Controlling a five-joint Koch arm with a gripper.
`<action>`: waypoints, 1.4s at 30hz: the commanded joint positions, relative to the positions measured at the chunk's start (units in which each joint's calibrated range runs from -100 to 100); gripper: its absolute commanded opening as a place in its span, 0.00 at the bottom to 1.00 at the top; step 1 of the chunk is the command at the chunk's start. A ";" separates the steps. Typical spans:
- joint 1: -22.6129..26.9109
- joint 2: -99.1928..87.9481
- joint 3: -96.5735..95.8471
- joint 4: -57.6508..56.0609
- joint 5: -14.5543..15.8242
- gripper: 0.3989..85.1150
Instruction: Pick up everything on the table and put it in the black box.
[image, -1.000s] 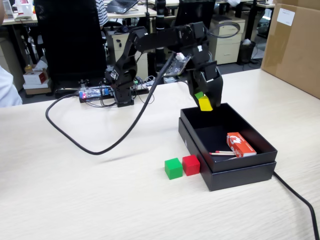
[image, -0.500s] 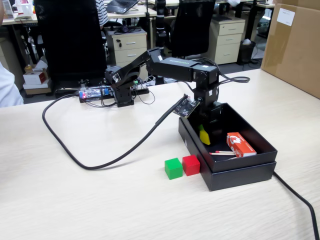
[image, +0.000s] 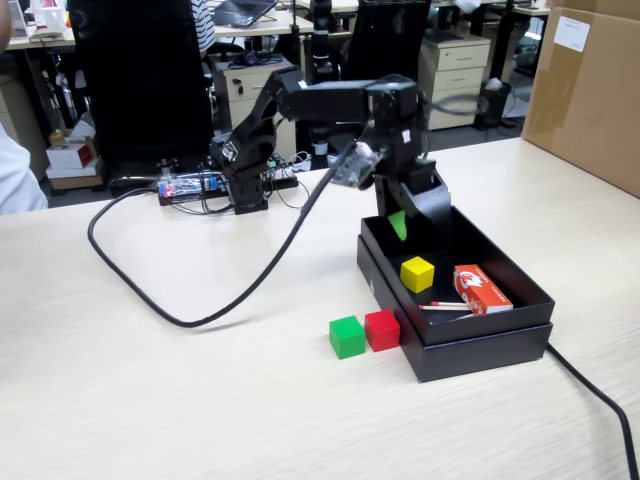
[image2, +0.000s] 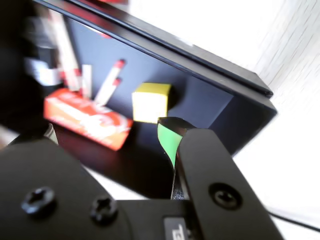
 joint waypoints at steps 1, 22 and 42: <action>-1.51 -12.44 1.90 0.17 -0.20 0.49; -11.33 10.85 7.16 1.03 -0.78 0.57; -11.82 32.77 20.12 1.12 -2.44 0.49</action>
